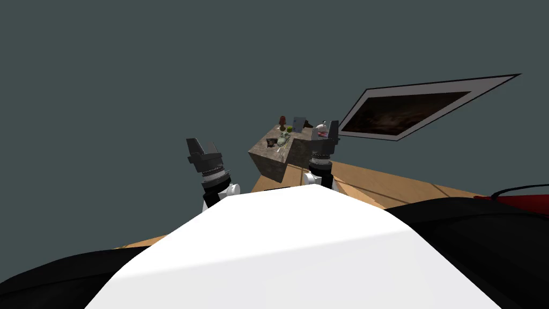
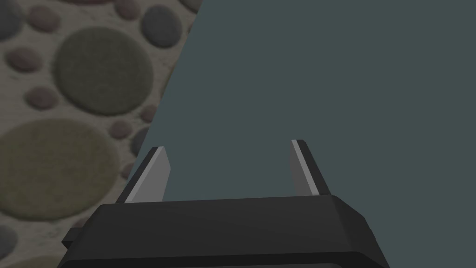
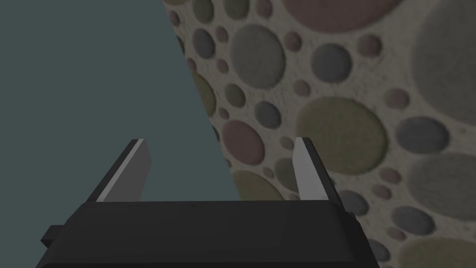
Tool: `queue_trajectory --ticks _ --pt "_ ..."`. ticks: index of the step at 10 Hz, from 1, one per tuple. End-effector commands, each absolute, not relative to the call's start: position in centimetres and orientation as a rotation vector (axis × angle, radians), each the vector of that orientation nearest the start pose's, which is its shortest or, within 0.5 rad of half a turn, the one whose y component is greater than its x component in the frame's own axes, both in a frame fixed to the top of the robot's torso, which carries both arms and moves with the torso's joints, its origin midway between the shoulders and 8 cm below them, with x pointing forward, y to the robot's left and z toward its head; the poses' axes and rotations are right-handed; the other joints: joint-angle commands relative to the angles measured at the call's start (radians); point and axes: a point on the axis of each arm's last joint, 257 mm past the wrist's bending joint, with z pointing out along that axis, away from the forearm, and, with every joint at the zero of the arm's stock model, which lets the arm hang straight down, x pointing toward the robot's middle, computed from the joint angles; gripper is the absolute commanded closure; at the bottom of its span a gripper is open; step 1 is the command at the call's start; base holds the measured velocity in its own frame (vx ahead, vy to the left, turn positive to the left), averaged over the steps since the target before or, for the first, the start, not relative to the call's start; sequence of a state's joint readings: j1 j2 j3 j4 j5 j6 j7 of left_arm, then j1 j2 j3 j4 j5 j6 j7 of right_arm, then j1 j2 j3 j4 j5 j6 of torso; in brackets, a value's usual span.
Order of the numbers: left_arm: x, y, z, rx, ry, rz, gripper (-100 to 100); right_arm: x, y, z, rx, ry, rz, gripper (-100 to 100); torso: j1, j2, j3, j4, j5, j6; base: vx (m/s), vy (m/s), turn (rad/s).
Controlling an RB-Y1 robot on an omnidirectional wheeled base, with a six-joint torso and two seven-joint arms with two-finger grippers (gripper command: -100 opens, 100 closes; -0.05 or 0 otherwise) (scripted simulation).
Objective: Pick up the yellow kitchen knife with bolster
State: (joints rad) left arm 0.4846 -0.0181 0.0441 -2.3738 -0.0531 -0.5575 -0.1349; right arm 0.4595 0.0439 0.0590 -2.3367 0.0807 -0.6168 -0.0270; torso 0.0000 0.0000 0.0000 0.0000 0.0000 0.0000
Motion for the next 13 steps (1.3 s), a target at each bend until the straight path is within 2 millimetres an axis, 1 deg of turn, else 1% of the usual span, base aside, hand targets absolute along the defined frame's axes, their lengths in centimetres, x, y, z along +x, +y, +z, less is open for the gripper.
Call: queue_trajectory --ticks 1,4,5,9,10,12,13 --pt "31.1 27.8 7.9 -0.455 0.539 -1.133 0 31.4 -23.8 8.0 0.436 0.516 1.372 -100 0.000 0.000 0.000 0.000 0.000 0.000 -0.002 -0.007 0.034" --pt "31.1 27.8 7.9 -0.455 0.539 -1.133 0 31.6 -22.5 7.5 0.305 0.621 1.287 -100 -0.002 0.001 0.000 0.000 0.000 0.000 -0.010 -0.022 0.069" --pt "31.1 27.8 7.9 -0.455 0.539 -1.133 0 31.6 -22.3 7.4 0.298 0.628 1.287 -100 -0.002 0.001 0.000 0.000 -0.001 0.000 -0.011 -0.025 0.033" --pt "31.1 27.8 7.9 -0.455 0.539 -1.133 0 31.8 -20.7 6.5 0.057 0.758 1.095 -100 -0.004 0.001 0.001 0.000 -0.001 0.000 -0.020 -0.040 0.107" --pt "31.1 27.8 7.9 -0.455 0.539 -1.133 0 31.8 -20.4 6.3 0.046 0.766 1.084 -100 -0.004 0.001 0.001 0.000 -0.001 0.000 -0.021 -0.033 0.048" --pt "31.1 27.8 7.9 -0.455 0.539 -1.133 0 31.9 -19.9 5.7 -0.088 0.813 0.968 -100 -0.002 0.001 0.001 0.000 -0.001 0.000 -0.023 -0.027 0.116" --pt "31.1 27.8 7.9 -0.455 0.539 -1.133 0 32.0 -19.6 5.5 -0.103 0.823 0.954 -100 -0.002 0.001 0.001 0.000 -0.001 0.000 -0.020 -0.029 0.057"
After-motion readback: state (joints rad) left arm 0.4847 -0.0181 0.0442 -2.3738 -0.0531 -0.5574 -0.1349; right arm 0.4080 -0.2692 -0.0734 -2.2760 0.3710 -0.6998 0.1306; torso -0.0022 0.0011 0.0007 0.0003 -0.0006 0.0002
